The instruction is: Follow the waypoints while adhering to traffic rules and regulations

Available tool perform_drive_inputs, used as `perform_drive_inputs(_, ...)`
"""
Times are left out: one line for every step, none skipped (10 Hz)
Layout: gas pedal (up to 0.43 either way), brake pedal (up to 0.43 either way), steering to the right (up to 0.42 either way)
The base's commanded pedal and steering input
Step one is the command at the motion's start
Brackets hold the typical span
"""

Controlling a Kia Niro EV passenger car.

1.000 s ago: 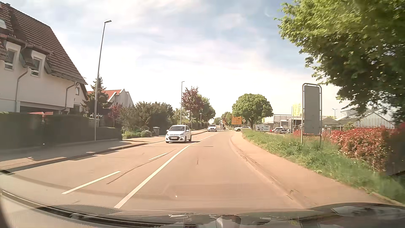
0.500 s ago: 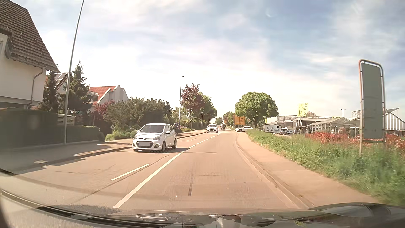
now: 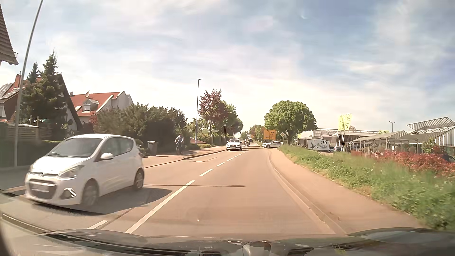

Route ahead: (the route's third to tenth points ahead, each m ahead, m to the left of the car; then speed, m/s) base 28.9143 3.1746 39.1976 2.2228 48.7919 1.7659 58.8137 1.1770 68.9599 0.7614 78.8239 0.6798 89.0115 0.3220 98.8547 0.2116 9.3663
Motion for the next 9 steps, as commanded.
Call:
perform_drive_inputs(0.110, 0.000, 0.015)
perform_drive_inputs(0.110, 0.000, 0.018)
perform_drive_inputs(0.110, 0.000, 0.019)
perform_drive_inputs(0.110, 0.000, 0.020)
perform_drive_inputs(0.110, 0.000, 0.022)
perform_drive_inputs(0.110, 0.000, 0.025)
perform_drive_inputs(0.110, 0.000, 0.026)
perform_drive_inputs(0.110, 0.000, 0.026)
perform_drive_inputs(0.110, 0.000, 0.026)
